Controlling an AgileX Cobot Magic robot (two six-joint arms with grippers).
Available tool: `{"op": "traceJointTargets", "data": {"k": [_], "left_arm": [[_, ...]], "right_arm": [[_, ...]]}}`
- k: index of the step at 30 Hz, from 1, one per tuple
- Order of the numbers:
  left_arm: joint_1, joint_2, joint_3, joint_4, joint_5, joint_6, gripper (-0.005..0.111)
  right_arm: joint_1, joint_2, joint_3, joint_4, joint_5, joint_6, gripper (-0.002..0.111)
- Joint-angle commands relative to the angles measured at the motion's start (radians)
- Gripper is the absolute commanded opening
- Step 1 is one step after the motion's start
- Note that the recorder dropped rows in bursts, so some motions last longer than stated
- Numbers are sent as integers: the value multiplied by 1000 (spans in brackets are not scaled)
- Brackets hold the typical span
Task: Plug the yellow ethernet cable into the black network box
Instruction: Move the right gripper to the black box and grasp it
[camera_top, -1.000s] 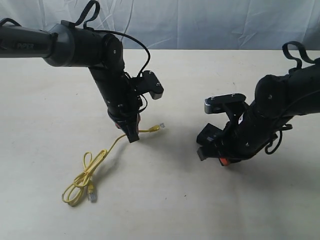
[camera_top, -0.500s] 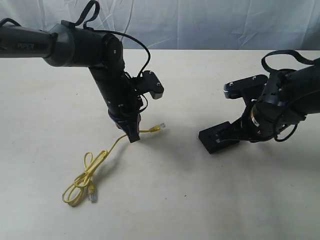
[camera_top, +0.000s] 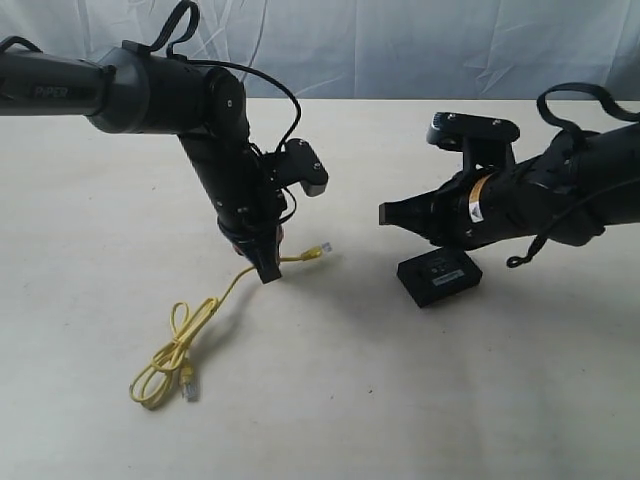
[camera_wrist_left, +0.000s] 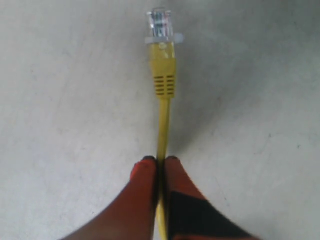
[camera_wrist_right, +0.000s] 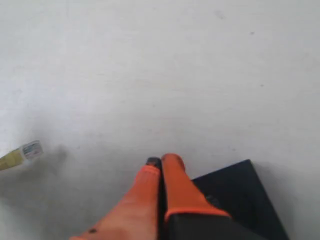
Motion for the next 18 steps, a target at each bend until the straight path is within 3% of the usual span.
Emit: {"op": "traceJointTargets", "data": {"k": [1, 8, 18], "left_arm": [[0, -11, 7, -25, -29, -3, 0], [0, -11, 7, -38, -31, -3, 0], [0, -6, 7, -60, -41, -3, 0]], "right_arm": [[15, 67, -4, 21, -106, 1, -1], [25, 138, -48, 44, -113, 1, -1], [25, 132, -50, 1, 55, -58, -1]]}}
